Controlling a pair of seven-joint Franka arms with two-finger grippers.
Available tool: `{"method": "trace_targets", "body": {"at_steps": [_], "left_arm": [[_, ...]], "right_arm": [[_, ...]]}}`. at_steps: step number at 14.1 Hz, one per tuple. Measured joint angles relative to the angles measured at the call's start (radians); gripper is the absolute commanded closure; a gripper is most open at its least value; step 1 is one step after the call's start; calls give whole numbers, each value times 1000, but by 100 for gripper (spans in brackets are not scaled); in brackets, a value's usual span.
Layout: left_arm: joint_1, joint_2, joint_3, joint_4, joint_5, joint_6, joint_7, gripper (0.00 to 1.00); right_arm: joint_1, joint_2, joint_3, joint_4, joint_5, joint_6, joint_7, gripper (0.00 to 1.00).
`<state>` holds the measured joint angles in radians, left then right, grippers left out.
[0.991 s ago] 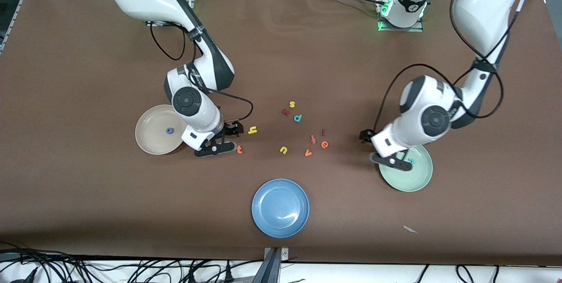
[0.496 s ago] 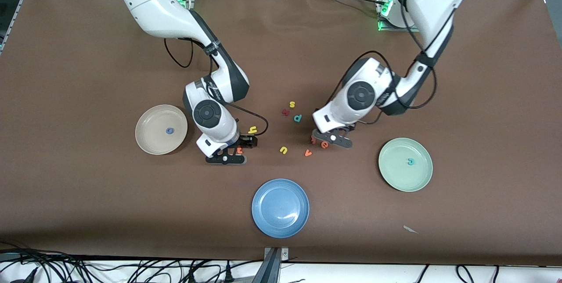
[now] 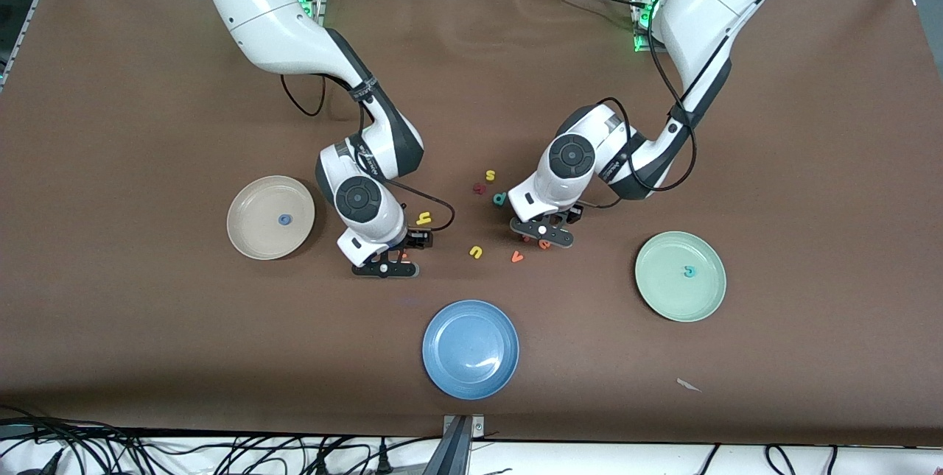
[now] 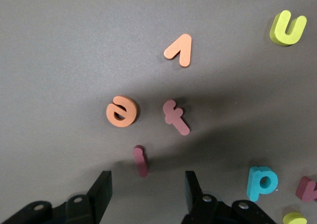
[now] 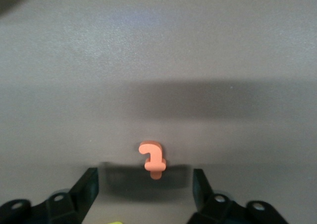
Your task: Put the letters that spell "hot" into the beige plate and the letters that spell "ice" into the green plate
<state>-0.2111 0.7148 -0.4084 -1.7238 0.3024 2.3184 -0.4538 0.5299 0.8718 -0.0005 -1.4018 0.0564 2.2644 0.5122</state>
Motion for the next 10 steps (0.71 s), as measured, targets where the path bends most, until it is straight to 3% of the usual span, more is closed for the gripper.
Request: {"method": "trace_targets", "body": {"at_steps": [1,4,5,7,8,10], "left_arm": [[0,2,0,0,0,1,-3,40],[-1,14,2,0,0,21,-10,48],[-1,23,3,0,0,42,-15,55],[2,45,10,0,0,86,-22,94],[4,48,11,1,0,95,-30,100],[6,46,11,5,0,96,-59,100]], "right_arm": [[0,2,-1,0,0,0,0,35],[-1,3,-4,1,0,0,-3,64],[-2,3,-4,2,0,0,-4,74],[-2,2,-6,3,-1,-1,-4,89],[-3,2,-8,4,-1,-1,-4,97],[-3,2,-8,5,-1,-2,-4,100]]}}
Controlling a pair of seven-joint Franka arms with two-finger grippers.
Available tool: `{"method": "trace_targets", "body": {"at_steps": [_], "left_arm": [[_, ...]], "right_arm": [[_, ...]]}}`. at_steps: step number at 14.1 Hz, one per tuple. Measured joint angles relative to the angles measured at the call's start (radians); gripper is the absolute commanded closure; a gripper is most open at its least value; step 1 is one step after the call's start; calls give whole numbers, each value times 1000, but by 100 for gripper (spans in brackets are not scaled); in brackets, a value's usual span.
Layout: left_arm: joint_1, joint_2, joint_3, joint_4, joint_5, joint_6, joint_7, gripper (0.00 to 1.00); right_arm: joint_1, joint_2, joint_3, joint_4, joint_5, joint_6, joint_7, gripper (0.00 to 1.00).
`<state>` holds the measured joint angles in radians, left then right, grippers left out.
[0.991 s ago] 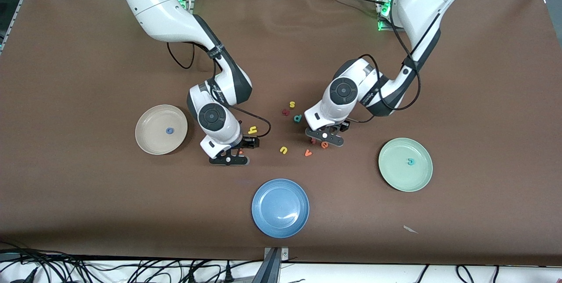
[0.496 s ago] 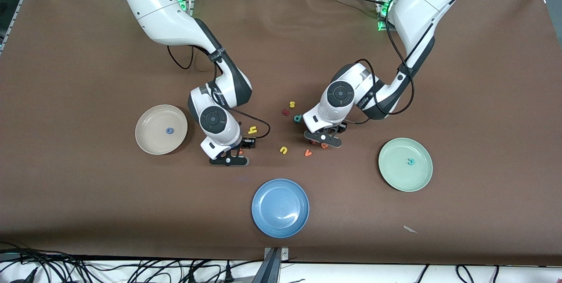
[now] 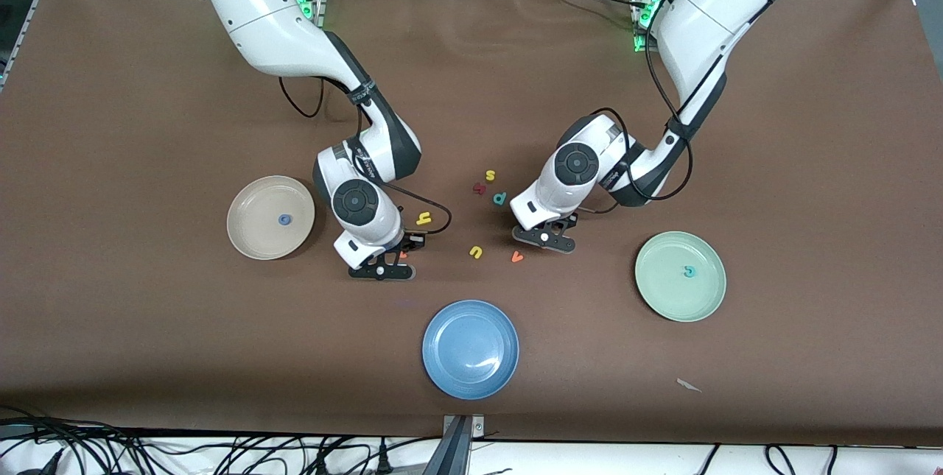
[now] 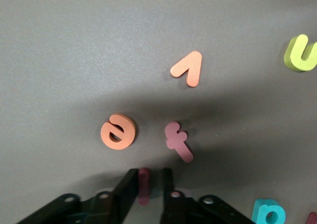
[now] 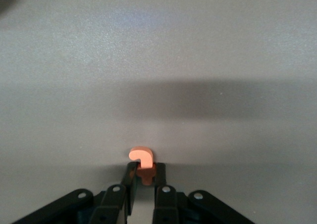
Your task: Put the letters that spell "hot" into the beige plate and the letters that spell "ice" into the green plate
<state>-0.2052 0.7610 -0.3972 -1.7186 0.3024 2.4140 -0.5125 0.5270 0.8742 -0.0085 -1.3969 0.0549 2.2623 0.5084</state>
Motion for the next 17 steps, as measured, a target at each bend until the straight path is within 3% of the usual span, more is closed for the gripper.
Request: {"method": "trace_targets", "body": {"at_steps": [2,5,9,12,17], "left_arm": [[1,-2,0,1,0,-6,-27,100],[8,-8,1,11,0,-49,-34,100],[52,-60,2,74,0,-221,-30,100],[84,-98,4,83,5,-268,36,100],[244,-107,7,83,6,-272,356,100]], "right_arm": [[0,0,-1,3,0,-12,0,100],[-7,-12,-31,56,-2,-138,-68,100],[-41,-113,-95,33,-2,-276,-246,100],[-45,-221,-154,-124,-1,-245,-389,100],[-46,-395,-243,-492,-1,9,-611,100]]}}
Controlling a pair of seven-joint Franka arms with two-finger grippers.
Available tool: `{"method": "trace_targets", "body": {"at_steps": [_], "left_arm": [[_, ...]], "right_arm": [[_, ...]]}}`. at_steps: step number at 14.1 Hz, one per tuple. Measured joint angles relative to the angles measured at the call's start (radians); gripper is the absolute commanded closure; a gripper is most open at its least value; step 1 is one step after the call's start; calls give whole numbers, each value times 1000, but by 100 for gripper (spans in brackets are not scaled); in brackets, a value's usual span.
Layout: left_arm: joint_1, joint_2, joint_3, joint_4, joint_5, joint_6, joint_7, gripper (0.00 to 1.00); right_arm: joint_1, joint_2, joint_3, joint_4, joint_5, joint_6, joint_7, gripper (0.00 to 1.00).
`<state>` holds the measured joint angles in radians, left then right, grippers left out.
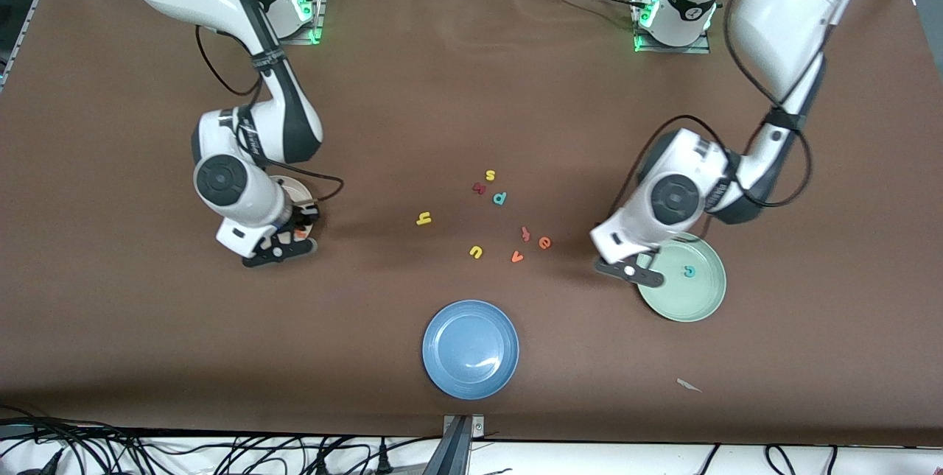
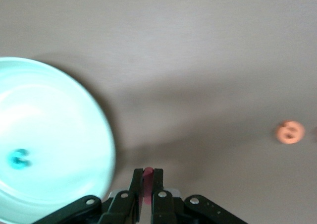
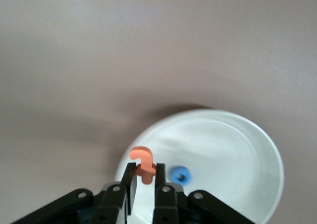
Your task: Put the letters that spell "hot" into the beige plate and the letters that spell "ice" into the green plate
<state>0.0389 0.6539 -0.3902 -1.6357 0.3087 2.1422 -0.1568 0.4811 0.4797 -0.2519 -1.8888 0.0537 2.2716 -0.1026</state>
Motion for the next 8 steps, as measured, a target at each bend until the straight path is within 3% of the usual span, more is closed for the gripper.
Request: {"method": "trace_targets", "body": {"at_steps": [1,2,3,4,5,8], "left_arm": [[28,0,0,0,0,0,59,100],[52,0,0,0,0,0,112,83],[70,0,0,0,0,0,149,47],[84,0,0,-2,0,0,171,16],[93,1,1,-3,0,0,185,0],[94,0,-6,-1,0,1,192,0]], "right_arm": [[0,-20,-21,-58,0,44,-45,95],[-1,-36,-40,-109,0,83,-88,52],[-1,-46,-56,-145,1,113,-118,3],[-2,-52,-65,-169,1,132,-134,0],[-2,-55,-67,-181,4,142,-137,0],[3,-63,-39,-181,115,146,-117,0]]}}
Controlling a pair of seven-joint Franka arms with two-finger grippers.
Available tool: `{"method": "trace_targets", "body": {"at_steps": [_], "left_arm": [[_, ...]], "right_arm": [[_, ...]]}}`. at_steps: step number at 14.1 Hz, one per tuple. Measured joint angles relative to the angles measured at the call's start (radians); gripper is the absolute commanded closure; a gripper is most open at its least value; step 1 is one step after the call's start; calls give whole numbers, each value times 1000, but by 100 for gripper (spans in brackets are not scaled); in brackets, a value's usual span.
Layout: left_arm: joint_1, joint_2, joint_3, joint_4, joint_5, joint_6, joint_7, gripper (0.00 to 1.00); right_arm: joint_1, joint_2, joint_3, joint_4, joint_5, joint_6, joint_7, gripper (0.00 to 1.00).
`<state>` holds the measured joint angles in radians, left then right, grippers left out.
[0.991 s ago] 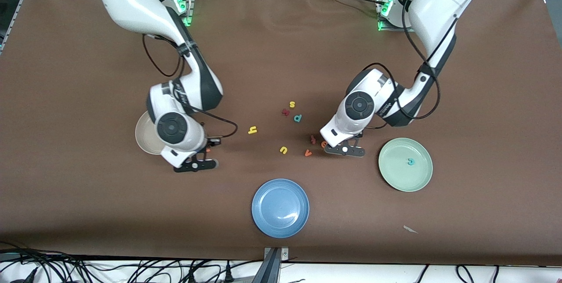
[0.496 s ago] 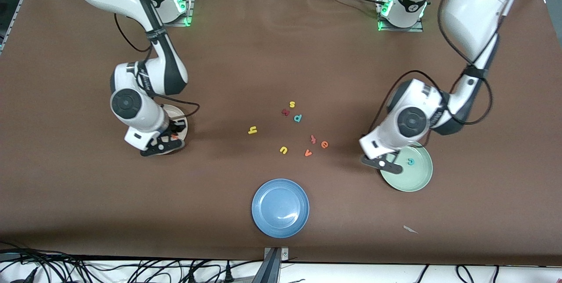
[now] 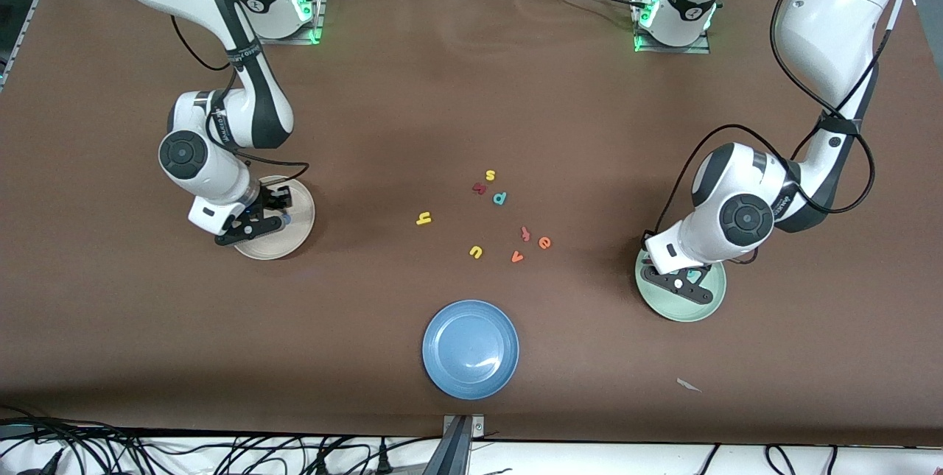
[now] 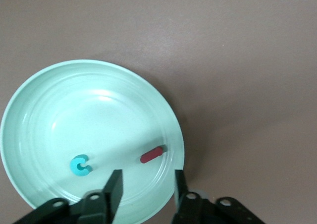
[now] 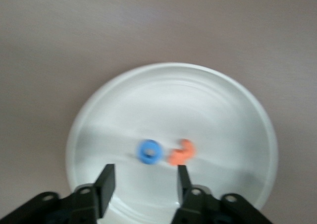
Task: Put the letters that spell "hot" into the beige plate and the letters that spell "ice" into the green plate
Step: 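Reach the right gripper to yellow h while the left gripper reaches orange e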
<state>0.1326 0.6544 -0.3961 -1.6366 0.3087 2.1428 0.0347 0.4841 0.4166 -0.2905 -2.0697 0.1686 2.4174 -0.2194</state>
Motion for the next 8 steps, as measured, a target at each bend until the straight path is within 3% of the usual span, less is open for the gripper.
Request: {"method": "trace_targets", "body": {"at_steps": [5,8], "left_arm": [[-27,-1,-44,10,-41,0,-84,0],[-113,1,-51,11,-47,1,-236,0]], "right_arm": [[26,-9,140,52,41,10,362,0],[91,29,164,116,41,10,592,0]]}}
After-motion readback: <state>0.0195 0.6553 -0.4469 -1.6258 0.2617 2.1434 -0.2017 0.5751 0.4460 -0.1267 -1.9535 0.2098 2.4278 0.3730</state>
